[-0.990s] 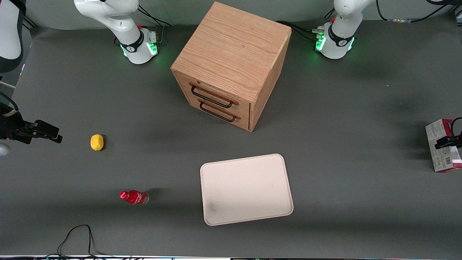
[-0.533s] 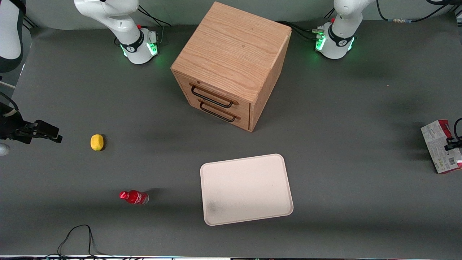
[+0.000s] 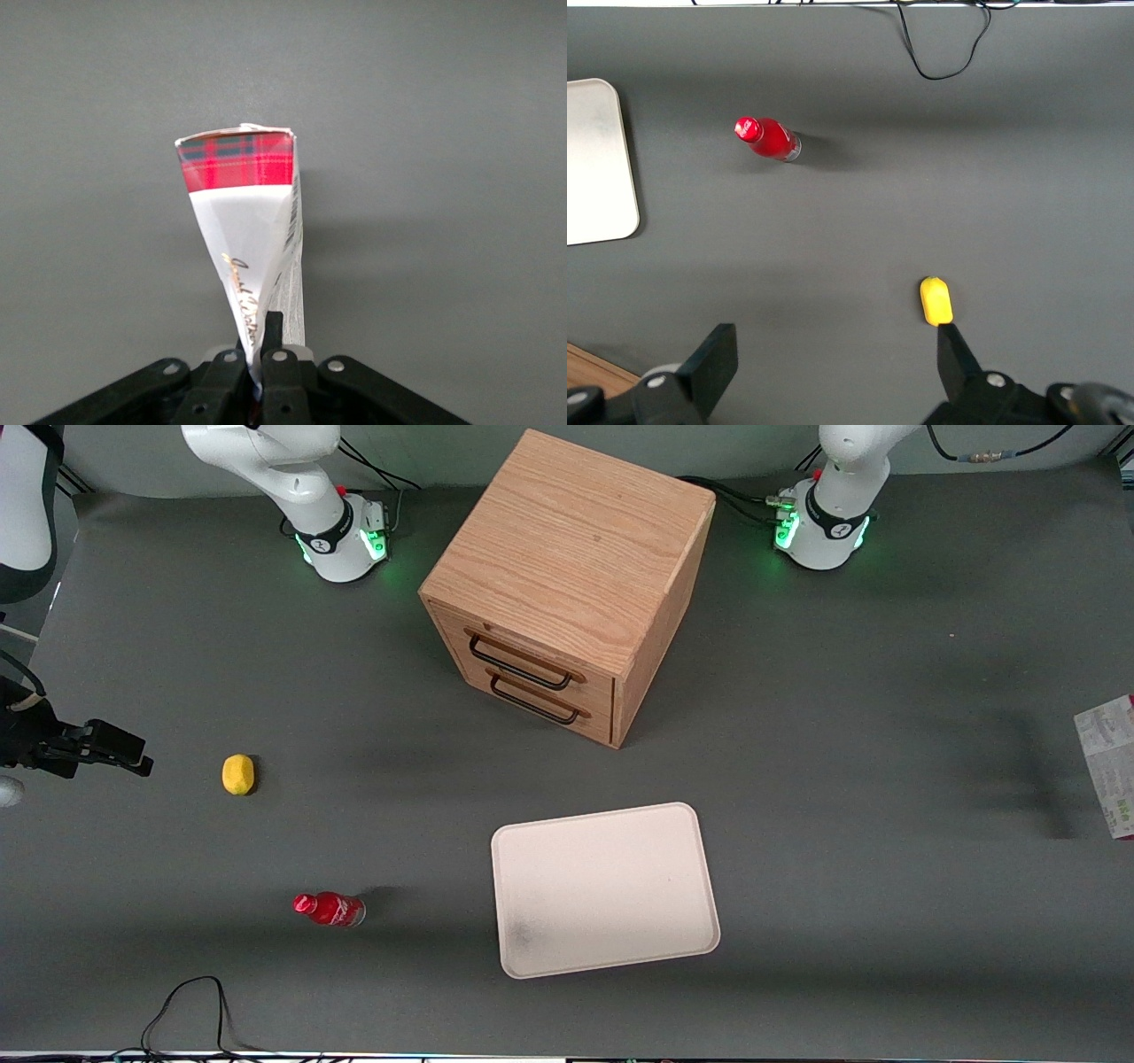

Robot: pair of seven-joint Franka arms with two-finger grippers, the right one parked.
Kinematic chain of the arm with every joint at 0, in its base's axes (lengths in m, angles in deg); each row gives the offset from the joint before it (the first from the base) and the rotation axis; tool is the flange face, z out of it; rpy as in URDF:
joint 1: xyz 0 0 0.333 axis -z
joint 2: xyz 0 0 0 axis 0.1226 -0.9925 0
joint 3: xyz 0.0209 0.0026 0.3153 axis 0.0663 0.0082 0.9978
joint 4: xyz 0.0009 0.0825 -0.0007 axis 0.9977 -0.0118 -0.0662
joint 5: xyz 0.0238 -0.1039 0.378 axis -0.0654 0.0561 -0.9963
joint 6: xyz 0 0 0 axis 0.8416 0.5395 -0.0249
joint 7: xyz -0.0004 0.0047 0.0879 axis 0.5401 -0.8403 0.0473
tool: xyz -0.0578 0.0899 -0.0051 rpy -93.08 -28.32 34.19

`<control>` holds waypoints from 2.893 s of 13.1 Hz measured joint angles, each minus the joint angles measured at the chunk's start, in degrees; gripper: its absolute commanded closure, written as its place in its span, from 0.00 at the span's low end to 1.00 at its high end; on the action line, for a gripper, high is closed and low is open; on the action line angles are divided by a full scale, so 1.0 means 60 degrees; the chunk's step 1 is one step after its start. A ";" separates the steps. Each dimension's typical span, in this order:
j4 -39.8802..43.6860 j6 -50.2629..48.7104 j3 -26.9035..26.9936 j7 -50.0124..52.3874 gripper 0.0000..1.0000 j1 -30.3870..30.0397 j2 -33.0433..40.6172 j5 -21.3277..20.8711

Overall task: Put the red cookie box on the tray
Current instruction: 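Lift the red cookie box and carry it toward the white tray, then lower the held box onto the white tray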

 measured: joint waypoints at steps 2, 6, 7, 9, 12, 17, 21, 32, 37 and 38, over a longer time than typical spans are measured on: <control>0.0013 -0.0764 -0.0001 0.0000 1.00 0.0052 0.0661 -0.0146; 0.0086 -0.2023 -0.0002 0.0000 1.00 0.0111 0.1903 -0.0295; 0.0129 -0.2265 -0.0002 0.0000 1.00 0.0134 0.2176 -0.0425; 0.0205 -0.2652 0.0000 0.0017 1.00 0.0225 0.2611 -0.0522; 0.0329 -0.3193 -0.0008 0.0557 1.00 0.0659 0.3014 -0.0526; 0.0369 -0.3997 -0.0064 0.3397 1.00 0.2455 0.3681 -0.0499; 0.0368 -0.4094 -0.0126 0.6496 1.00 0.4510 0.3771 -0.0340; 0.2640 -0.4027 -0.0323 0.9859 1.00 0.8336 0.1668 0.0364; 0.4480 -0.4053 -0.0385 1.0308 1.00 0.9507 0.0010 0.0147; 0.4793 -0.4059 -0.0382 1.0480 1.00 0.9671 -0.0272 0.0043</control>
